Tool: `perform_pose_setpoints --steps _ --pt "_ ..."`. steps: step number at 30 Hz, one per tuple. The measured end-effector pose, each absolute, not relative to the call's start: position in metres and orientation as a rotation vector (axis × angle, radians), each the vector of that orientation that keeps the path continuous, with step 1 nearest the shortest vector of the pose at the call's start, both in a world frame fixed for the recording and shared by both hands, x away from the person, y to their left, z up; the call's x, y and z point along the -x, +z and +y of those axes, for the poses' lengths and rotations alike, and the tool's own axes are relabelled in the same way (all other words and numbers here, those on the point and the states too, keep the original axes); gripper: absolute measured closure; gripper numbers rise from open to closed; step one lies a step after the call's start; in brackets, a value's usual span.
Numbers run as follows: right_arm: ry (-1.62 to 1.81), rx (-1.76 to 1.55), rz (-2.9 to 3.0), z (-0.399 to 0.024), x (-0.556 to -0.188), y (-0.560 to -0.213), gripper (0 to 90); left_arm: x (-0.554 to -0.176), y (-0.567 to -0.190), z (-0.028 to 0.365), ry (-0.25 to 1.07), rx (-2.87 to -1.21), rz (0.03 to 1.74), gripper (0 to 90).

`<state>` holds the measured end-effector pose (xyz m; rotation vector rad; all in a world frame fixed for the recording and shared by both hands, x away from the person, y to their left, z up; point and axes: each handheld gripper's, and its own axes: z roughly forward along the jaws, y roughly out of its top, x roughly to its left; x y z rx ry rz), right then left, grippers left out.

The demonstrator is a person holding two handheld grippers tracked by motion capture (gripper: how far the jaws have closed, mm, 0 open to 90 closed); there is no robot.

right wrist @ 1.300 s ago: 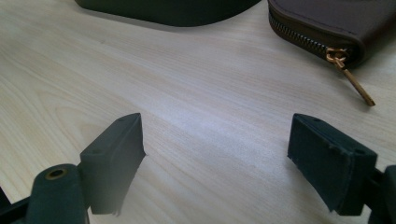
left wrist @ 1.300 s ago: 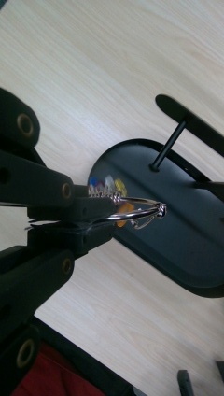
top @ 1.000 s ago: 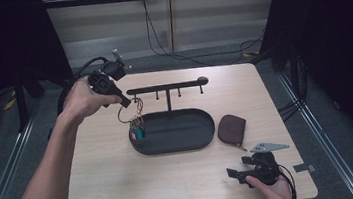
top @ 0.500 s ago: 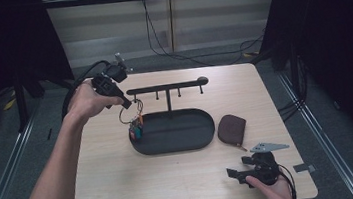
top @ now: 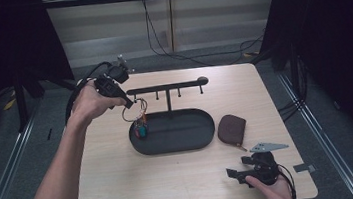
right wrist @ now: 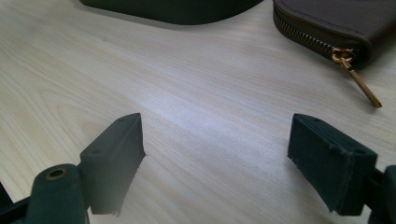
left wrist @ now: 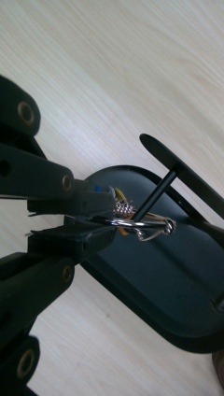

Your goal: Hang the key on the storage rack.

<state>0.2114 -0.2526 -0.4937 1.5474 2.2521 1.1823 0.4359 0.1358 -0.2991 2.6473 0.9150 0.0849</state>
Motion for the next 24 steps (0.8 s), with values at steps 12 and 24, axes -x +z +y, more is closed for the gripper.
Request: perform_pose_setpoints --steps 12,24 --pt "1.178 -1.547 2.252 -0.253 -0.212 -0.493 18.3 -0.433 -0.301 0.141 0.14 -2.577 1.01 57.3" --pt "1.174 -1.546 2.253 -0.252 -0.212 -0.494 18.3 -0.422 -0.302 0.15 0.134 -2.538 1.067 37.3"
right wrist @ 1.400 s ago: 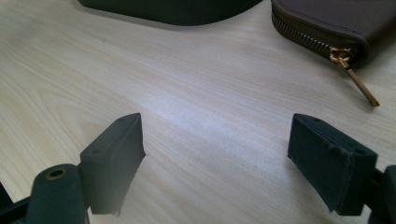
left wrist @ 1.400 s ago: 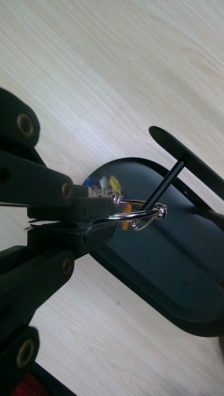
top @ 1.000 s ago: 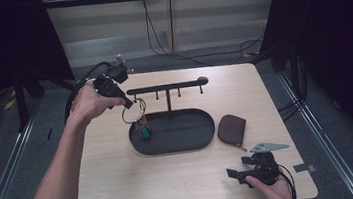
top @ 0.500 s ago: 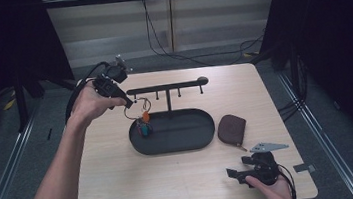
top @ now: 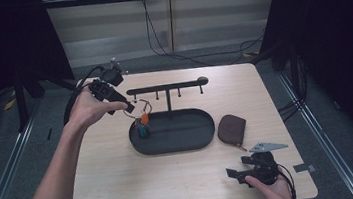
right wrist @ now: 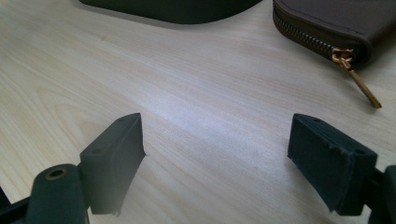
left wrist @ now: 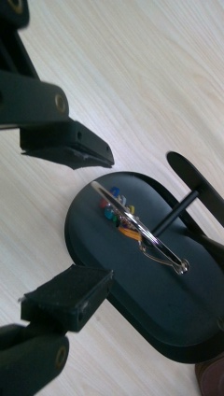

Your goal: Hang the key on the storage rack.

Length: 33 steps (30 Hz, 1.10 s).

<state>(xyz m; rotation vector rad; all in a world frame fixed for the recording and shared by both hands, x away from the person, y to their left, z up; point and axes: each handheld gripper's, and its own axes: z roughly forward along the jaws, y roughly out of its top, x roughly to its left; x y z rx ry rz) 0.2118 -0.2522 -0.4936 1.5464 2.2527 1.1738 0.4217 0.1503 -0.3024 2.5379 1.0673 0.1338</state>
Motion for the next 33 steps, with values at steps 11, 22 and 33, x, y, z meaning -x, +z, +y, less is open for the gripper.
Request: perform_pose_setpoints --steps 11,22,33 --pt "1.171 -1.552 2.247 -0.253 -0.211 -0.493 18.3 -0.404 -0.307 0.171 0.111 -2.495 1.046 17.0" --pt "1.173 -1.554 2.239 -0.253 -0.212 -0.494 18.2 -0.379 -0.32 0.187 0.082 -2.46 1.042 17.0" --pt "1.164 -1.563 2.24 -0.253 -0.213 -0.495 18.1 -0.354 -0.337 0.21 0.114 -2.383 1.105 20.9"
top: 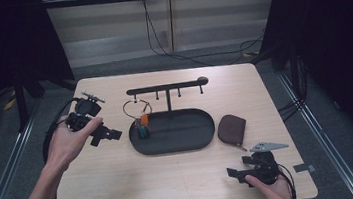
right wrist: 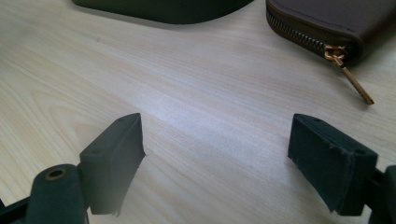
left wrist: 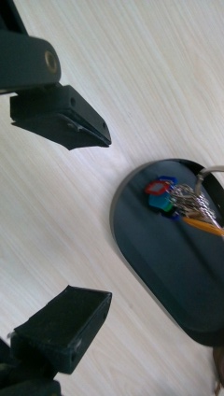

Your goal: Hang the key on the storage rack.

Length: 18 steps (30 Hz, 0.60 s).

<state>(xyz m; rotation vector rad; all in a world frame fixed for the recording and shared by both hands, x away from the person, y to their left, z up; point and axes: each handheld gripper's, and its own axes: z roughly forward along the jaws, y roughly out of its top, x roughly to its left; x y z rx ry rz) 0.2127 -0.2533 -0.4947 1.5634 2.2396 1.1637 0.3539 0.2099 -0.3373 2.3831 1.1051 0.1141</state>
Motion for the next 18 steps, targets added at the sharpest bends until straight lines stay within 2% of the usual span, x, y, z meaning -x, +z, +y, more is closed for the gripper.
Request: perform_pose_setpoints --steps 4,12,18 --pt "1.169 -1.567 2.236 -0.254 -0.212 -0.494 18.1 -0.343 -0.358 0.217 0.15 -2.351 1.16 24.1" --pt "1.172 -1.584 2.223 -0.254 -0.212 -0.494 18.1 -0.32 -0.391 0.225 0.136 -2.269 1.155 23.8" --pt "1.172 -1.582 2.222 -0.255 -0.213 -0.494 18.0 -0.304 -0.409 0.23 0.18 -2.241 1.161 23.8"
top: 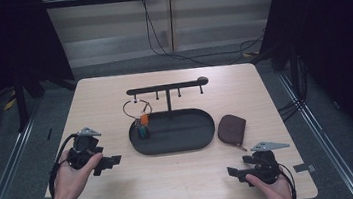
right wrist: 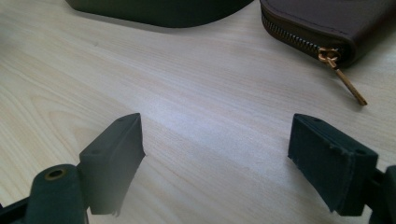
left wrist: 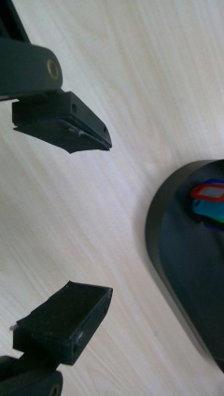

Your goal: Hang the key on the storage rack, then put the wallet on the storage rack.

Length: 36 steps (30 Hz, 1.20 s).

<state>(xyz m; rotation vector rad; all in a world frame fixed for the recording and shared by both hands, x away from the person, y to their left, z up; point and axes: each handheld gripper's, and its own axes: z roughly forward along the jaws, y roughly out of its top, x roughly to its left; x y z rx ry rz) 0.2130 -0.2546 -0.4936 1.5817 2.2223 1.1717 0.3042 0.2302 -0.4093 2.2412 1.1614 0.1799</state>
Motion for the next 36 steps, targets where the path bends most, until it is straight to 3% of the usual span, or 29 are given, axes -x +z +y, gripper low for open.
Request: perform_pose_setpoints --steps 19,23,25,36 --pt "1.164 -1.584 2.202 -0.261 -0.222 -0.477 15.4 -0.223 -0.454 0.241 0.215 -2.227 0.928 22.1" --pt "1.153 -1.602 2.197 -0.263 -0.23 -0.476 14.8 -0.22 -0.458 0.241 0.256 -2.245 0.886 22.7" --pt "1.168 -1.629 2.155 -0.266 -0.238 -0.473 14.5 -0.223 -0.461 0.246 0.169 -2.189 0.882 23.1" --pt "1.087 -1.762 2.161 -0.279 -0.276 -0.458 15.0 -0.226 -0.464 0.255 0.179 -2.107 0.925 17.7"
